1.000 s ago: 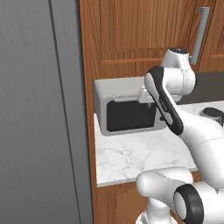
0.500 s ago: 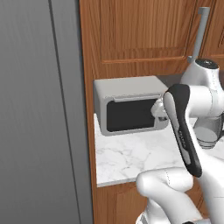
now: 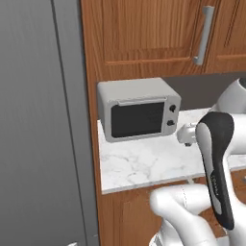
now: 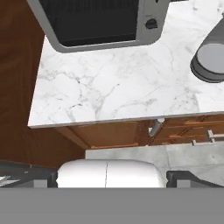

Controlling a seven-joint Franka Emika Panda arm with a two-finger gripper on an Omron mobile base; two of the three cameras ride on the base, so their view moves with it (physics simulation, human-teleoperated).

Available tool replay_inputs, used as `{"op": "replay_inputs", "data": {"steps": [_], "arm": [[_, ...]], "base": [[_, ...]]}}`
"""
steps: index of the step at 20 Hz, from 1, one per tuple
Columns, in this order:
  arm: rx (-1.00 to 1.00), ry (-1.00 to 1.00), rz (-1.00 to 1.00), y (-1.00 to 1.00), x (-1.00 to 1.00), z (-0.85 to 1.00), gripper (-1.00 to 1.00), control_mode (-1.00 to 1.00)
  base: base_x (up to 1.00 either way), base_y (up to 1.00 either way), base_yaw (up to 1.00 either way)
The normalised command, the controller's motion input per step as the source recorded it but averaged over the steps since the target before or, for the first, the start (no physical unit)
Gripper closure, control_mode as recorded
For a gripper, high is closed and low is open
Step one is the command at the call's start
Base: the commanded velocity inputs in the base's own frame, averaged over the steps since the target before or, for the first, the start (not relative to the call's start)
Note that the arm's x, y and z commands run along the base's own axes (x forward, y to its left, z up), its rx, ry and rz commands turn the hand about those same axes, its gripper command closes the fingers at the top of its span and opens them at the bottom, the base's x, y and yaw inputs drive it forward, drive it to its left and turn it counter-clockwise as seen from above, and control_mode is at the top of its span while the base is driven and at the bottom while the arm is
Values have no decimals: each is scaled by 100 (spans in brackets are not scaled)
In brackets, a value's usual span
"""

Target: Navigate to the coffee machine.

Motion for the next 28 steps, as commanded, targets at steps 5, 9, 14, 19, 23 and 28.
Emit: {"op": "replay_inputs", "data": {"steps": [5, 9, 14, 19, 23, 28], "arm": [[0, 0, 0, 0, 0, 0, -100, 100], [0, 0, 0, 0, 0, 0, -100, 100], [0, 0, 0, 0, 0, 0, -100, 100], [0, 0, 0, 0, 0, 0, -100, 100], [0, 0, 0, 0, 0, 0, -100, 100], [0, 0, 0, 0, 0, 0, -100, 100]], "base": [[-83, -46, -64], [-40, 0, -95], [-21, 0, -100], [-17, 0, -100], [-16, 0, -100], [-3, 0, -93]]}}
